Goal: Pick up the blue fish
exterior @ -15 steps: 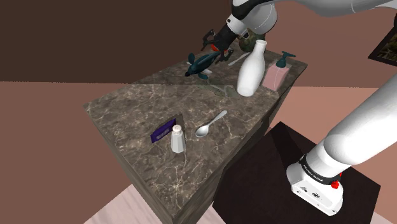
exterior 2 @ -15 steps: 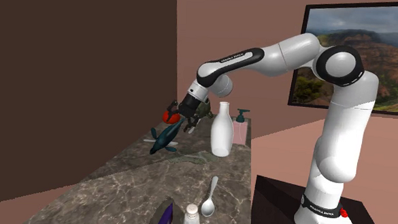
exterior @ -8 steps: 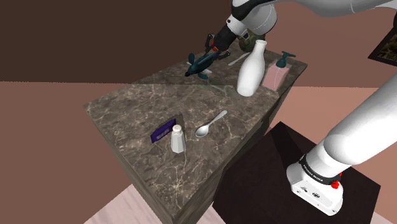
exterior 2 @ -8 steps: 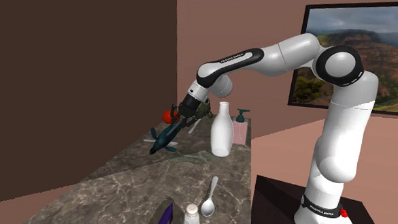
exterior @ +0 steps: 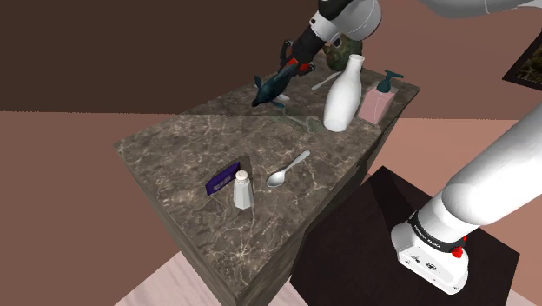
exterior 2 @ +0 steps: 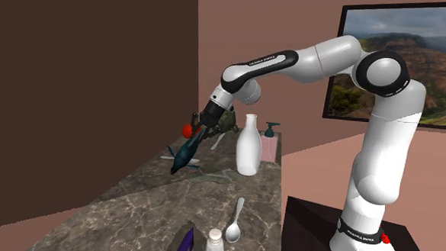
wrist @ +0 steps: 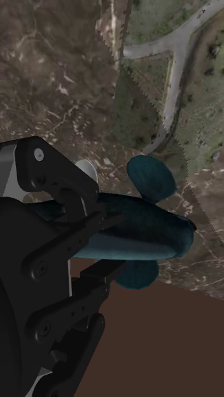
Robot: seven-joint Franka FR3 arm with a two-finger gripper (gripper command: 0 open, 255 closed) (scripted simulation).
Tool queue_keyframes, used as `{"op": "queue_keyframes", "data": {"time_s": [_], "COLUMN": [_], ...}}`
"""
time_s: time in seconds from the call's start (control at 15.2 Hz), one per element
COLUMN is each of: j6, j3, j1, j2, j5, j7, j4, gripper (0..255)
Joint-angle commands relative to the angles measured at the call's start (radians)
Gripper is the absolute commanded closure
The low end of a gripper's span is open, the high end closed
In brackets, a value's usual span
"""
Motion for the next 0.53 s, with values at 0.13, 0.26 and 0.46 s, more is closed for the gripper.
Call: {"op": "queue_keyframes", "data": {"time_s": [0.13, 0.26, 0.46], "j6": [-0.046, -0.068, -0.101], "j3": [-0.004, -0.005, -0.007], "j1": [-0.005, -0.007, -0.009], "j2": [-0.017, -0.023, -0.03], "j5": [-0.021, -0.031, -0.045], "j7": [0.028, 0.042, 0.064], "j4": [0.034, 0.053, 0.083], "gripper": [255, 255, 255]}}
